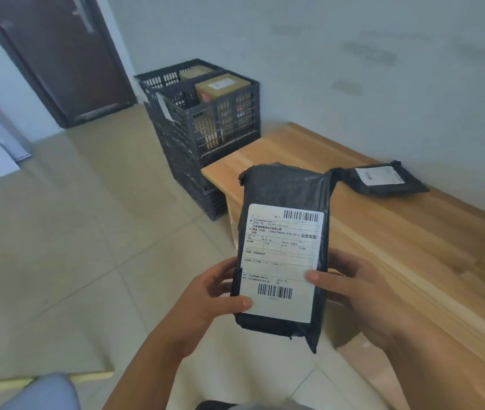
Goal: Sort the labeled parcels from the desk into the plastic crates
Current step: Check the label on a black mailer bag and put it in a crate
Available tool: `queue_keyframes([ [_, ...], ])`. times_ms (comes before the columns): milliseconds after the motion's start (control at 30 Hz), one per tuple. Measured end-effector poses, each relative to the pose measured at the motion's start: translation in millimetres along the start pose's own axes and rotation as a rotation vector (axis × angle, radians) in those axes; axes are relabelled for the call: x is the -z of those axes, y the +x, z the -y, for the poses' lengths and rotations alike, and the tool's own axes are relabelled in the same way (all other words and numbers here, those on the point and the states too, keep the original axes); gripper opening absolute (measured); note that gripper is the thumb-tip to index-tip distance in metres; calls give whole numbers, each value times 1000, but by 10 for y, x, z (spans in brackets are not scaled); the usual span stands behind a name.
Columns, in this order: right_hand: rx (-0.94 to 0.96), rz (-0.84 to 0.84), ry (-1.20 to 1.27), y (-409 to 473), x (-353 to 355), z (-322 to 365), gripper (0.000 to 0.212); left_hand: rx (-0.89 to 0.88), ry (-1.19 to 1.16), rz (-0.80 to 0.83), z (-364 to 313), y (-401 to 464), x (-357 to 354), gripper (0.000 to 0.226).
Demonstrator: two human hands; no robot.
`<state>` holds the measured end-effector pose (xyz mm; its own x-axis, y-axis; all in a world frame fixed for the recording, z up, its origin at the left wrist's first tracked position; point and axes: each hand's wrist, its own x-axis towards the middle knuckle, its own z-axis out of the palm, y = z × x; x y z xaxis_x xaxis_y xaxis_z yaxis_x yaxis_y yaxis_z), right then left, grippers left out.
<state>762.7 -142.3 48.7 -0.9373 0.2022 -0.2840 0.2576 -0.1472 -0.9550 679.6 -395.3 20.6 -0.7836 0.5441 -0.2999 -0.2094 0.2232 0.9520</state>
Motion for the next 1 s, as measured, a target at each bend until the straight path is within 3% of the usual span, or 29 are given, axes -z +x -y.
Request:
queue_keyframes([
  [400,-53,155,-26,764,-1785,89,34,55,-100,-154,254,-397,1715,68],
  [567,-89,170,-37,1024,-2401,19,53,67,-139,-149,416,-417,2354,74],
  [833,-107,138,-81,1434,-2902,107,40,91,-129,-57,497,-52,3086,78],
  [1000,-119,130,-63,2111,-3135,204,43,101,-118,-63,407,503,3549,74],
])
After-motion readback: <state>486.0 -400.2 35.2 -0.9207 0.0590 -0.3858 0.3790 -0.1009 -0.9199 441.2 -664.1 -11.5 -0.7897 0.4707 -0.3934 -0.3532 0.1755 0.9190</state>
